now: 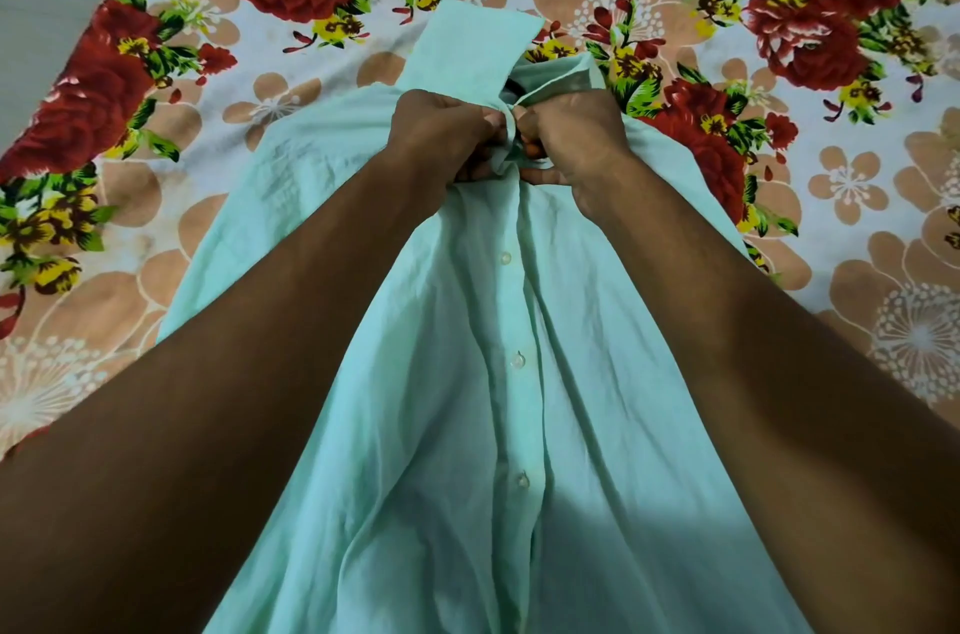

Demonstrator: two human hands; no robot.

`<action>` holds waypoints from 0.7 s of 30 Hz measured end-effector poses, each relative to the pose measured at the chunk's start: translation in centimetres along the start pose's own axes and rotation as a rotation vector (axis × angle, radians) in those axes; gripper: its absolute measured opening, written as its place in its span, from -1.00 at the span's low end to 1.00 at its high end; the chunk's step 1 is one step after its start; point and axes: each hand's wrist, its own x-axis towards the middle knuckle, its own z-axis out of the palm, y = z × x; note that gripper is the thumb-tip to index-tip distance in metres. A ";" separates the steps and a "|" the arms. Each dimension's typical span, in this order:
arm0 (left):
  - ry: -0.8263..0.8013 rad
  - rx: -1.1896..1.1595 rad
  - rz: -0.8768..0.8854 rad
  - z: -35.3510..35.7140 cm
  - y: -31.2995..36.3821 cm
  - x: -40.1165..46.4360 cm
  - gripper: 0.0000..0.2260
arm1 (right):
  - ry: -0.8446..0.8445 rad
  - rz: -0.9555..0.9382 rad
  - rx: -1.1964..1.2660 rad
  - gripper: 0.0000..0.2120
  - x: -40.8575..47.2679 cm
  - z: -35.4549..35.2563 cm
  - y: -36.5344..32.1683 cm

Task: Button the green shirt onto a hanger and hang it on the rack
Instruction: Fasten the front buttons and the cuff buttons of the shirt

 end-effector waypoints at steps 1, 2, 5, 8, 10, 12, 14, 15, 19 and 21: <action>-0.001 0.017 -0.001 0.0 0.1 0.1 -0.84 | -0.017 0.002 0.016 -0.96 -0.1 -0.1 0.0; -0.006 0.033 -0.011 0.1 0.2 0.2 -0.79 | -0.036 0.005 0.026 -0.90 -0.1 -0.2 0.2; -0.019 0.073 -0.041 -0.2 0.2 0.5 -0.73 | -0.139 -0.019 -0.054 -0.89 -0.3 -0.1 0.5; -0.006 0.101 -0.042 -0.3 0.3 0.8 -0.71 | -0.162 -0.046 -0.103 -0.94 -0.2 -0.1 0.6; 0.011 0.116 -0.029 -0.1 0.5 0.8 -0.69 | -0.125 -0.023 -0.053 -0.93 -0.1 -0.4 0.4; 0.021 0.147 -0.019 0.4 0.9 0.7 -0.65 | -0.146 -0.034 -0.051 -0.87 0.1 -0.9 0.2; 0.025 0.184 -0.014 0.6 1.2 0.8 -0.69 | -0.185 -0.064 -0.060 -0.79 0.1 -1.3 0.2; 0.030 0.193 -0.010 0.6 1.2 0.7 -0.71 | -0.196 -0.076 -0.060 -0.77 0.1 -1.4 0.3; -0.001 0.176 0.033 0.0 0.0 0.6 -0.74 | -0.183 -0.078 -0.042 -0.83 0.2 -1.2 0.9; -0.038 0.171 0.040 -0.4 -0.3 0.6 -0.80 | -0.172 -0.079 -0.033 -0.84 0.2 -1.1 1.1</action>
